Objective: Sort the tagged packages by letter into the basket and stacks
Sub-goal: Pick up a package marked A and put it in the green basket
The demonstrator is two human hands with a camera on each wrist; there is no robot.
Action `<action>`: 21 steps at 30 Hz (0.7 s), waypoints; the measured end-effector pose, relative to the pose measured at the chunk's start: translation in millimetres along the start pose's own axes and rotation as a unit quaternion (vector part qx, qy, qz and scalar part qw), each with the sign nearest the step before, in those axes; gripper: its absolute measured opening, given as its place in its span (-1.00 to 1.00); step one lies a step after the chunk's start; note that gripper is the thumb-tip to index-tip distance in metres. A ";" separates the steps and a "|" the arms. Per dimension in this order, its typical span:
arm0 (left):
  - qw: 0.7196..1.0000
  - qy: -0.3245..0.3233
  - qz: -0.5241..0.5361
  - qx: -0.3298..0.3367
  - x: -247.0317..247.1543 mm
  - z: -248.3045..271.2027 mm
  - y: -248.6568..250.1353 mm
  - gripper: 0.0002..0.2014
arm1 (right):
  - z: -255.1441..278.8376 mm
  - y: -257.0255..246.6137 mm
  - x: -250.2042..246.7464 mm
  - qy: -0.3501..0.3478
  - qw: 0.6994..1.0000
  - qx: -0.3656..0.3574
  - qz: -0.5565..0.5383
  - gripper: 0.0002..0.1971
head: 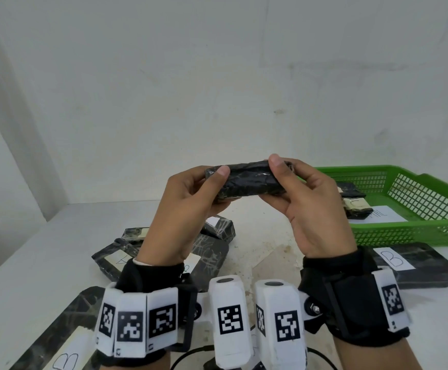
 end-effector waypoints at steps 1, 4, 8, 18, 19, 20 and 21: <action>1.000 0.000 0.000 0.002 0.7 0.5 1.8 -0.75 | -0.2 -0.2 -1.0 0.005 1.000 -0.003 -0.005 -0.83; 1.000 -0.009 -0.006 0.001 2.7 1.8 4.1 -0.58 | -1.8 -2.2 -1.8 -0.005 1.000 0.008 -0.010 -0.77; 1.000 -0.006 -0.024 0.017 1.9 2.0 5.0 -0.76 | -0.7 -3.6 1.7 -0.027 0.999 0.032 -0.012 -0.77; 0.999 -0.017 -0.029 0.032 3.6 5.5 14.7 -0.59 | -0.8 -4.6 -0.3 0.009 1.000 -0.010 0.007 -0.70; 0.999 -0.014 -0.028 0.032 4.0 5.7 14.5 -0.64 | -1.3 -4.9 0.0 -0.001 1.000 -0.003 0.008 -0.68; 0.999 -0.012 -0.027 0.032 4.3 5.7 13.6 -0.69 | -1.2 -6.0 0.8 -0.010 1.000 -0.001 0.010 -0.68; 0.999 -0.012 -0.028 0.031 4.6 5.9 12.5 -0.72 | -0.5 -7.3 1.2 -0.017 1.000 -0.001 0.013 -0.66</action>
Point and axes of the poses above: each hand's wrist, its own z-axis away from the middle knuckle, its own x-axis out of the palm, y = z × x, the point moved 9 cm from there along -z, towards the middle knuckle, and after that the axes turned 10 degrees about y, right-handed, at the moved point
